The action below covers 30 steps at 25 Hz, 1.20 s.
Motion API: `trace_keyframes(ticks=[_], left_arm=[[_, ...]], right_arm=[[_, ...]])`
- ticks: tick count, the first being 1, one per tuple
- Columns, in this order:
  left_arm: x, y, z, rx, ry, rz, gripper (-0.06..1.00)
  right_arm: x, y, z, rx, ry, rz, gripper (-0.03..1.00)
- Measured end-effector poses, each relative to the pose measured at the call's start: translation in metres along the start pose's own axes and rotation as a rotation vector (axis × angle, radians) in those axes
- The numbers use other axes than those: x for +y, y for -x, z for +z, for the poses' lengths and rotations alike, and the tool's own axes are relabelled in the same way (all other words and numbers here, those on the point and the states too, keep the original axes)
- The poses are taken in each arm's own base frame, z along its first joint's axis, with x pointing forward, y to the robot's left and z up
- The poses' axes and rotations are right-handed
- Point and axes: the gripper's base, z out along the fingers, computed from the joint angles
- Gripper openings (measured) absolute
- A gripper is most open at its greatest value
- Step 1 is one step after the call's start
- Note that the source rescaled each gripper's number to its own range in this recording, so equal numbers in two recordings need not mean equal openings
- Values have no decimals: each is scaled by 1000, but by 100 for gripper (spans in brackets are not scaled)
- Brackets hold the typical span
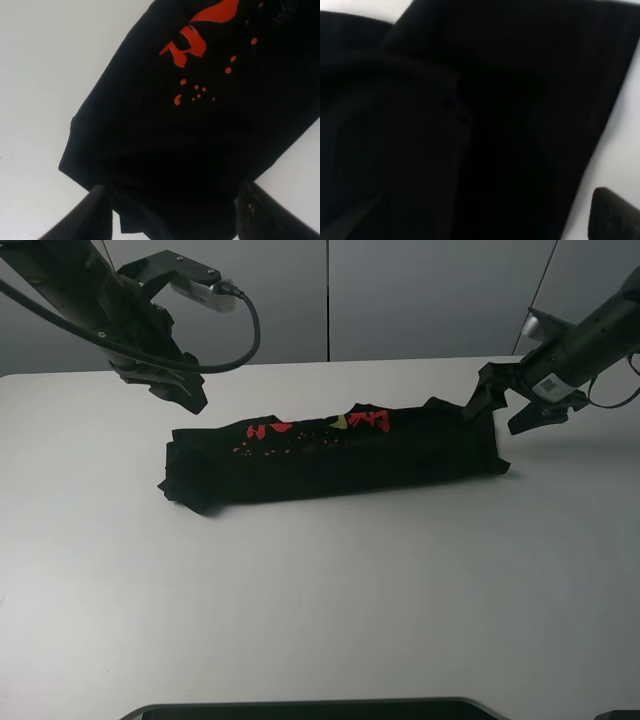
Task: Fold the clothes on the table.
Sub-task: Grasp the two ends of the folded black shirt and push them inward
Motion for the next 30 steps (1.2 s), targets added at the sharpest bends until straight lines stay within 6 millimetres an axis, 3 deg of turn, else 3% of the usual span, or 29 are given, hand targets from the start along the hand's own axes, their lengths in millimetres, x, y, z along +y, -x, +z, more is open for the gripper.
trace_keyframes(ticks=[9, 18, 26, 30], left_arm=[[0, -1, 0, 8, -3, 0, 70], [-1, -2, 0, 20, -8, 0, 71], [-1, -2, 0, 21, -10, -1, 71], [-1, -3, 0, 31, -13, -1, 71]], right_arm=[[-8, -5, 28, 51, 48, 27, 85], [-5, -5, 35, 59, 114, 46, 85], [26, -7, 51, 107, 141, -43, 84], [24, -7, 52, 116, 95, -50, 71]])
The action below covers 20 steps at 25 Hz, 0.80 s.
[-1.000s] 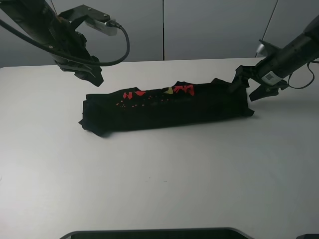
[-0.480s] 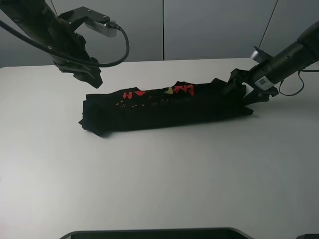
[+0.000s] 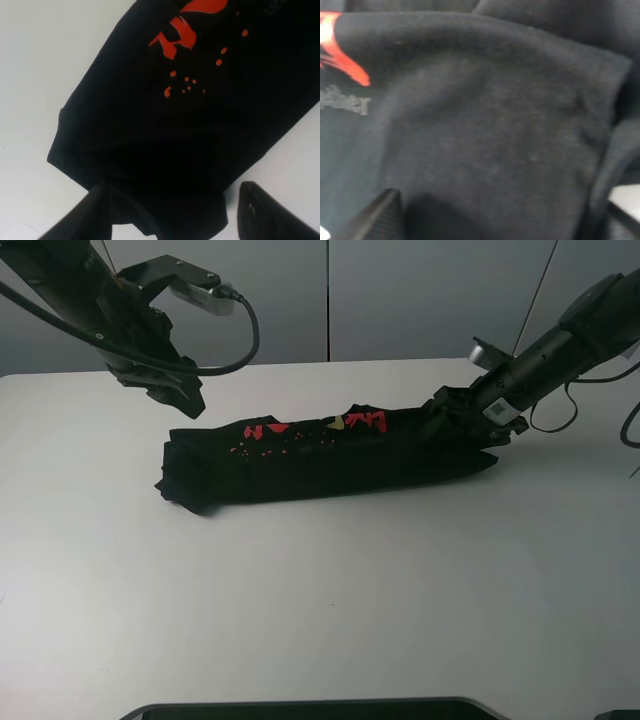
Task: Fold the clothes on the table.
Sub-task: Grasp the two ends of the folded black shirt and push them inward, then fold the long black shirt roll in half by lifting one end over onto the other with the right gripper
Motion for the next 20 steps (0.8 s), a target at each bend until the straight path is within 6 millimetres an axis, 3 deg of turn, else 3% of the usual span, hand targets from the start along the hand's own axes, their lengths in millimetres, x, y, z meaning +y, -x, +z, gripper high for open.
trace_keyframes(ticks=[3, 6, 11, 17, 20], left_arm=[[0, 0, 0, 4, -2, 0, 71], [-1, -1, 0, 6, -15, -12, 71], [-6, 1, 0, -13, -63, -36, 69], [-7, 1, 2, -8, -71, -12, 45], [-6, -1, 18, 33, -84, -15, 42]], right_arm=[[-4, -1, 1, 16, -56, -17, 45], [-8, -3, 1, 36, -88, -38, 12], [-7, -3, 2, 41, -96, -47, 10], [-8, -3, 2, 41, -104, -41, 10], [-10, -4, 1, 52, -139, 0, 11]])
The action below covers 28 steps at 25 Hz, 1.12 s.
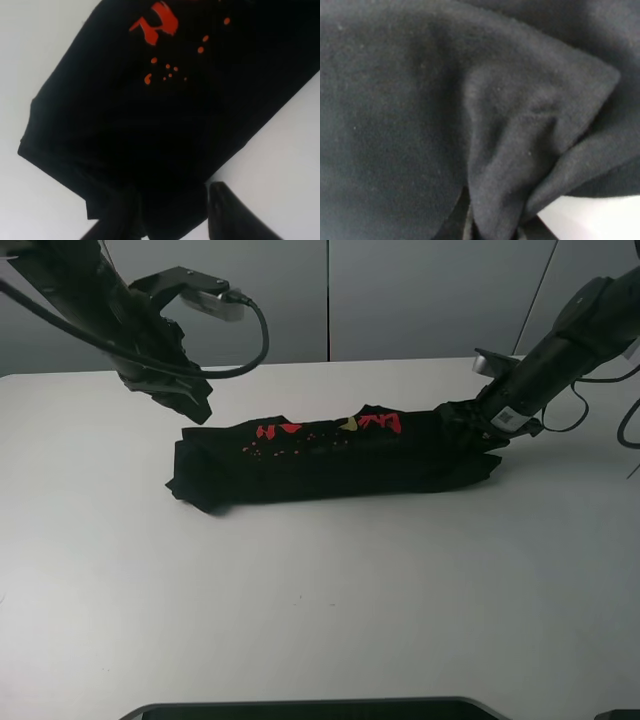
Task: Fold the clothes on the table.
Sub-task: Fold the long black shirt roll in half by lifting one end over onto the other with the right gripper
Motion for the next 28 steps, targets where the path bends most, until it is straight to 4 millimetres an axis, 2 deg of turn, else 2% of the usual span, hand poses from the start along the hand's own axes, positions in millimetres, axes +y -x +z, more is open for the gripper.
trace_keyframes(ticks=[6, 12, 17, 24, 28], left_arm=[[2, -5, 36, 79, -53, -17, 42], [1, 1, 57, 17, -98, 6, 42], [2, 3, 76, -18, -113, 33, 42], [4, 8, 91, -90, -112, 52, 41], [-1, 9, 108, -115, -150, 61, 28]], right_arm=[[-12, -3, -6, 14, -66, 75, 11], [-33, -5, -14, 3, -85, 138, 11], [-42, -7, -22, -3, -121, 141, 11], [-51, -8, -36, -17, -243, 93, 11], [-52, -8, -38, -17, -259, 81, 11]])
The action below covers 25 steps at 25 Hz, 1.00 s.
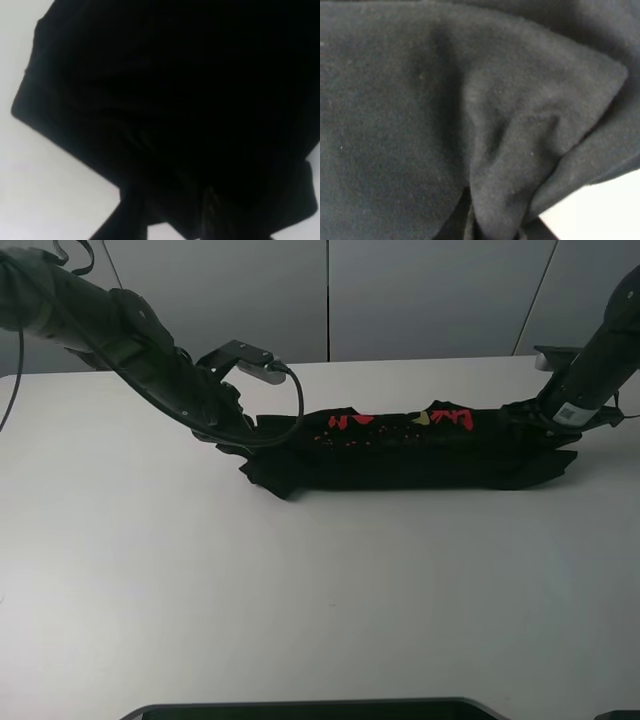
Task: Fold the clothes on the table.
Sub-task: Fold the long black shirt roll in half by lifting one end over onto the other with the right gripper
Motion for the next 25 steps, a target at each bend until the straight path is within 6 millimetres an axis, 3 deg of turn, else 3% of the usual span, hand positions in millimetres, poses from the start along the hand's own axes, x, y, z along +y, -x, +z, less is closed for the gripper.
trace_keyframes(ticks=[4, 14, 20, 25], left_arm=[[-8, -4, 25, 6, -44, 24, 16], [-33, 7, 42, -47, 8, 90, 15], [-33, 7, 43, -48, 10, 88, 15], [-33, 8, 43, -50, 10, 86, 15]], right_arm=[[0, 0, -5, -11, -4, -1, 11], [5, 0, -38, -84, 16, -7, 11], [29, 0, -80, -194, 199, -45, 11], [66, -5, -109, -250, 271, -155, 11]])
